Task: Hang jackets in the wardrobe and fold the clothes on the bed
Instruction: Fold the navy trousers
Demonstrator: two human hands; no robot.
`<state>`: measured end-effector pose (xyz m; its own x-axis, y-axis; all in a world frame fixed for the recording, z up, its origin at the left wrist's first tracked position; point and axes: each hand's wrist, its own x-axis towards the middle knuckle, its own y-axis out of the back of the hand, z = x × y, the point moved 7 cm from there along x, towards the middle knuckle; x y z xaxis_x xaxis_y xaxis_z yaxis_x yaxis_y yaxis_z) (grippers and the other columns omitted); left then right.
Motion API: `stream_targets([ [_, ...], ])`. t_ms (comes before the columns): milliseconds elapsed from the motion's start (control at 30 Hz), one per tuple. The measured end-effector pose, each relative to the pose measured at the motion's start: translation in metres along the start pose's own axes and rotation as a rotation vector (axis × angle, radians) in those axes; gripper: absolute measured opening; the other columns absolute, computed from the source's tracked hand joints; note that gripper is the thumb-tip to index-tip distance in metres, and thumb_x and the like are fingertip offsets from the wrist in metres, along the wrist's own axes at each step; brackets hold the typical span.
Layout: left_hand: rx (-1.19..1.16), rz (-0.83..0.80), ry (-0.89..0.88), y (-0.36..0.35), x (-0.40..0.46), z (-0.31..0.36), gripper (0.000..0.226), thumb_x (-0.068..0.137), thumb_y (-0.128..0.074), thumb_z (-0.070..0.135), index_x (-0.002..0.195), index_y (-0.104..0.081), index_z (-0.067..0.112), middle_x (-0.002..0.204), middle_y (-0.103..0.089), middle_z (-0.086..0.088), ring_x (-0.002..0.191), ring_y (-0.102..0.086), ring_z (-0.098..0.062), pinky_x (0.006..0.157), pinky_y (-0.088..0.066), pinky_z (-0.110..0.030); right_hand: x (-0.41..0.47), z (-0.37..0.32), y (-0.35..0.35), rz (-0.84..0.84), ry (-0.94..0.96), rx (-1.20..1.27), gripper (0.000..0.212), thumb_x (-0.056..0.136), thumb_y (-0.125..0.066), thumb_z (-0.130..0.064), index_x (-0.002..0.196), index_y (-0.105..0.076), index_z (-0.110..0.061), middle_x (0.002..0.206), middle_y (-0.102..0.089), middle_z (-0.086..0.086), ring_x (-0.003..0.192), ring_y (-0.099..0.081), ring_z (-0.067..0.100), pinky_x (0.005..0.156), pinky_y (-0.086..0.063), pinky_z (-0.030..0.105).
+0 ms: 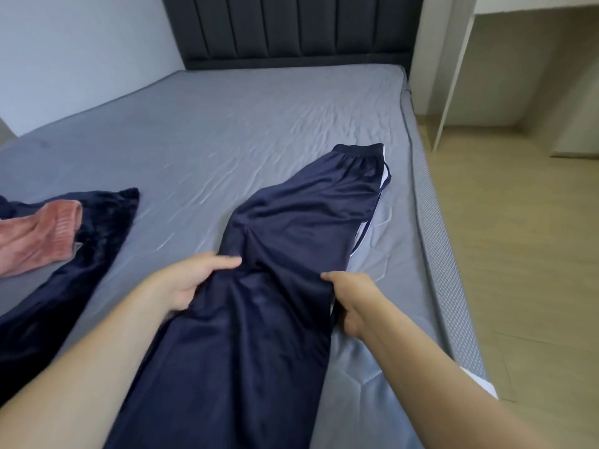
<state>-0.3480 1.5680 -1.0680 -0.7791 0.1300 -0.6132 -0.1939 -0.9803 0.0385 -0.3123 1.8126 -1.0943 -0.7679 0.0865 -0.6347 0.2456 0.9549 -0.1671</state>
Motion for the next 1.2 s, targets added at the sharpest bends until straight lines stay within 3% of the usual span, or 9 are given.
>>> stream_targets([
  [67,0.182,0.177,-0.046,0.033,-0.002,-0.009,0.056,0.085,-0.074,0.022,0.134,-0.053,0.005,0.120,-0.067,-0.011,0.102,-0.068,-0.029,0.087,-0.054,-0.037,0.004,0.000,0.008,0.106,0.068,0.022,0.023,0.090,-0.054,-0.005,0.112,-0.060,-0.003,0.108,-0.067,0.021,0.084,-0.061,0.027,0.084,-0.053,0.041],
  [167,0.534,0.508,-0.177,0.058,-0.007,0.002,0.020,0.091,-0.068,0.026,0.086,-0.057,0.010,0.081,-0.061,-0.004,0.081,-0.058,-0.021,0.067,-0.043,-0.029,-0.002,-0.002,0.017,0.293,0.178,-0.010,0.017,0.086,-0.049,-0.008,0.099,-0.059,-0.009,0.104,-0.066,0.014,0.082,-0.058,0.027,0.080,-0.052,0.037],
  [233,0.680,0.623,-0.230,0.053,-0.017,0.004,0.035,0.095,-0.059,0.037,0.072,-0.047,0.014,0.068,-0.052,-0.002,0.072,-0.053,-0.023,0.062,-0.037,-0.031,-0.014,0.003,0.013,0.317,0.186,-0.007,0.015,0.086,-0.052,-0.018,0.098,-0.059,-0.012,0.105,-0.066,0.011,0.085,-0.060,0.027,0.082,-0.051,0.037],
  [367,0.336,0.369,-0.159,0.040,-0.052,-0.042,0.065,0.071,-0.067,0.075,0.109,-0.062,0.023,0.105,-0.067,0.010,0.098,-0.065,-0.014,0.089,-0.050,-0.033,-0.058,0.021,-0.012,0.004,0.018,0.131,0.046,0.077,-0.071,-0.047,0.110,-0.061,-0.016,0.103,-0.071,0.005,0.092,-0.070,0.028,0.082,-0.058,0.044],
  [500,0.305,0.203,-0.077,0.041,-0.113,-0.094,0.029,0.087,-0.070,0.039,0.105,-0.071,0.017,0.100,-0.075,0.002,0.092,-0.072,-0.018,0.089,-0.056,-0.038,-0.109,0.065,-0.013,0.091,-0.009,-0.140,0.016,0.083,-0.057,-0.005,0.098,-0.060,-0.005,0.086,-0.065,0.013,0.069,-0.063,0.026,0.050,-0.055,0.028],
  [700,0.729,0.556,-0.092,0.066,-0.171,-0.124,0.035,0.102,-0.044,0.037,0.084,-0.053,0.008,0.095,-0.064,-0.011,0.084,-0.058,-0.028,0.080,-0.047,-0.040,-0.150,0.105,-0.027,0.141,-0.054,-0.015,0.022,0.086,-0.058,-0.010,0.106,-0.062,-0.001,0.090,-0.066,0.013,0.076,-0.062,0.027,0.069,-0.054,0.040],
  [900,0.880,0.379,-0.009,0.046,-0.225,-0.153,0.035,0.096,-0.049,0.045,0.114,-0.049,0.015,0.112,-0.059,-0.001,0.101,-0.059,-0.024,0.086,-0.048,-0.038,-0.227,0.181,-0.062,0.024,-0.146,-0.340,0.024,0.087,-0.066,-0.012,0.108,-0.058,-0.005,0.101,-0.067,0.013,0.093,-0.066,0.031,0.083,-0.057,0.045],
  [1033,0.994,0.490,0.012,0.063,-0.266,-0.155,0.022,0.101,-0.039,0.020,0.108,-0.056,0.010,0.119,-0.061,-0.012,0.102,-0.058,-0.029,0.083,-0.043,-0.032,-0.242,0.182,-0.063,0.165,-0.071,-0.310,0.043,0.084,-0.068,-0.029,0.117,-0.051,-0.008,0.117,-0.062,0.012,0.104,-0.061,0.033,0.093,-0.052,0.047],
  [1200,0.881,0.257,0.112,0.057,-0.302,-0.185,0.044,0.094,-0.053,0.044,0.123,-0.055,0.011,0.130,-0.056,-0.003,0.117,-0.055,-0.025,0.089,-0.042,-0.031,-0.272,0.207,-0.075,0.165,-0.080,-0.166,0.052,0.083,-0.062,-0.029,0.130,-0.047,-0.015,0.107,-0.067,0.003,0.091,-0.065,0.027,0.090,-0.054,0.044],
])
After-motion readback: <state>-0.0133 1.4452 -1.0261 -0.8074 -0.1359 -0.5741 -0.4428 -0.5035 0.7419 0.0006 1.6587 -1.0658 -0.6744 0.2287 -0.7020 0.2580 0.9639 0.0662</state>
